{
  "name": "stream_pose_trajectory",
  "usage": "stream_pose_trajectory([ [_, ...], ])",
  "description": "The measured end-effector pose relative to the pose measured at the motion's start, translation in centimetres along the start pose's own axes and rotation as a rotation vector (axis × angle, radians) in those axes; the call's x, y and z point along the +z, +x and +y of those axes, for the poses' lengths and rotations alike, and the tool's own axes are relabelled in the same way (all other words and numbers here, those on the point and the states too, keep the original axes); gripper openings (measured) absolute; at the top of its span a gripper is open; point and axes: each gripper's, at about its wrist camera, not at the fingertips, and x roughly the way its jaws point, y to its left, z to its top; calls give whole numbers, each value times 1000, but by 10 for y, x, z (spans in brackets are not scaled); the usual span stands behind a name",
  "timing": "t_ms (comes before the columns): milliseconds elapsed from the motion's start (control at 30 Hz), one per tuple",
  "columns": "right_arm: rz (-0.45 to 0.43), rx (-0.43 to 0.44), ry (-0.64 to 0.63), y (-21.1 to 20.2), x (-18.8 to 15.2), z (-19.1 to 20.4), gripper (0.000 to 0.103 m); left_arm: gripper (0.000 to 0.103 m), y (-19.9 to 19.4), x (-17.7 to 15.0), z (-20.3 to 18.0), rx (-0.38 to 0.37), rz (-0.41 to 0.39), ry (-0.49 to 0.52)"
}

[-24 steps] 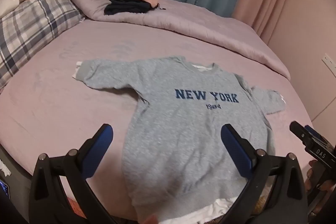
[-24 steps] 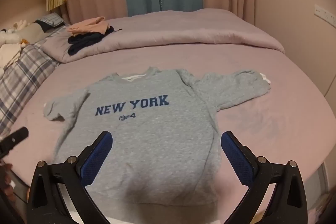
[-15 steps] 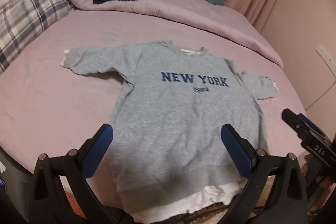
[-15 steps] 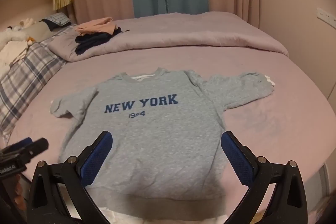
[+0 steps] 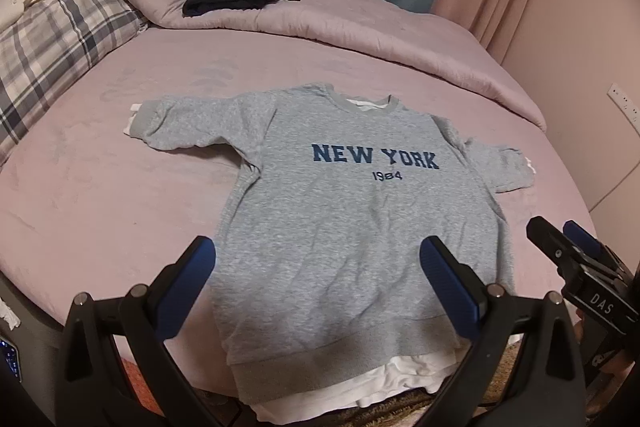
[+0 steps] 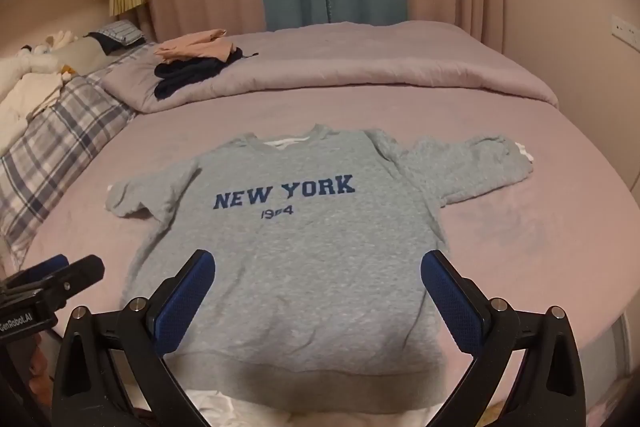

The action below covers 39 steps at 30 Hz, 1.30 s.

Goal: Fold small clothes

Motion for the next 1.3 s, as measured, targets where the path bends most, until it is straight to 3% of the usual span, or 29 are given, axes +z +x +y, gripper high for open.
stream_pose_trajectory([
  [467,1,29,-10,5,-3,5,103,102,5,-5,5,59,-5,10],
  [1300,19,71,28,13,-6,2,102,102,14,-8,20,65,15,-57],
])
